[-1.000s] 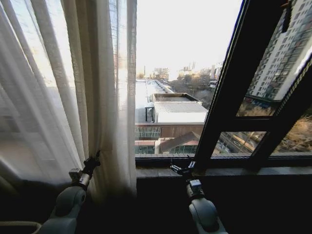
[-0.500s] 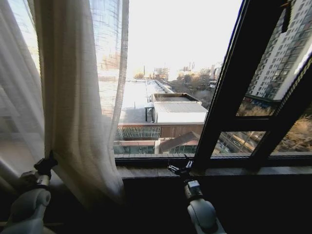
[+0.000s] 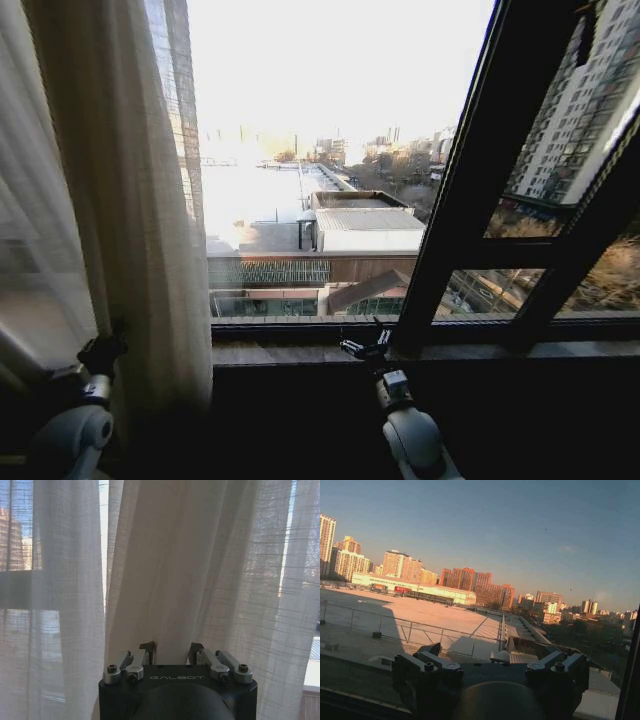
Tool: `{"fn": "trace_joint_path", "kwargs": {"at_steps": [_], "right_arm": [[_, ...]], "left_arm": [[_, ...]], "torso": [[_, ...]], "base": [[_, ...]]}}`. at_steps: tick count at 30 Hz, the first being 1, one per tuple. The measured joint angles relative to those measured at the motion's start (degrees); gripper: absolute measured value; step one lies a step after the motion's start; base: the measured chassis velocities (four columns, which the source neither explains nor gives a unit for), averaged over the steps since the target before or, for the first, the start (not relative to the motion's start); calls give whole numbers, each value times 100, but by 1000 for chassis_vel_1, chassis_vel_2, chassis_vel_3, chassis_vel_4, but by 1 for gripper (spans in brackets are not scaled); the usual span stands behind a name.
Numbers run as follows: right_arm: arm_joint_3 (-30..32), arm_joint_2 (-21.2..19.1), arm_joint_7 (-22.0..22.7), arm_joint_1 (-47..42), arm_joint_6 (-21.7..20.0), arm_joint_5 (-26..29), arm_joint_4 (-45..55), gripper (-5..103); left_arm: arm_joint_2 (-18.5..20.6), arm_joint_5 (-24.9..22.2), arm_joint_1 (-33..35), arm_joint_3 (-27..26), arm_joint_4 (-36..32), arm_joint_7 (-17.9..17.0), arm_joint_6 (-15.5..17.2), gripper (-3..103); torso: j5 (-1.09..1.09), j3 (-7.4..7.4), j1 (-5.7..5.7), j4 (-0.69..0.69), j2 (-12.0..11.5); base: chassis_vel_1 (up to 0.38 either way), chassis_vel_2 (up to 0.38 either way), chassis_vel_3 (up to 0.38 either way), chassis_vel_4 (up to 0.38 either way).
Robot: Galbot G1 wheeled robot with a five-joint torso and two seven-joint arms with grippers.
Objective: Open the curtains by pulling them apart, changing their state from closed to fully open.
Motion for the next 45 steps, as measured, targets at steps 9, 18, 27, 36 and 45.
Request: {"fn": "trace_joint_path", "kwargs": {"at_steps": [9,18,27,36,45], "right_arm": [[-180,-34,-20,92,-470,705,150,100],[-133,80,-236,317,-458,758,-163,100],[-159,134,-254,424,-406,696,-343,100],[-137,166,-246,412,-364,530,-392,100],[-132,187,-232,412,-374,513,-399,100]], "left_arm": [[-348,-35,574,117,-863,344,132,68],[-302,10,446,135,-616,473,132,98],[-226,12,364,130,-456,484,115,100],[-188,11,284,160,-324,485,99,100],[-178,4,278,158,-303,495,96,100]], "torso": [[1,0,0,-1,0],[0,0,0,0,0],[-1,0,0,0,0],[-1,1,3,-1,-1],[-1,0,0,0,0]], "base": [[0,0,0,0],[0,0,0,0],[-9,11,10,-15],[-61,60,60,-58],[0,0,0,0]]}}
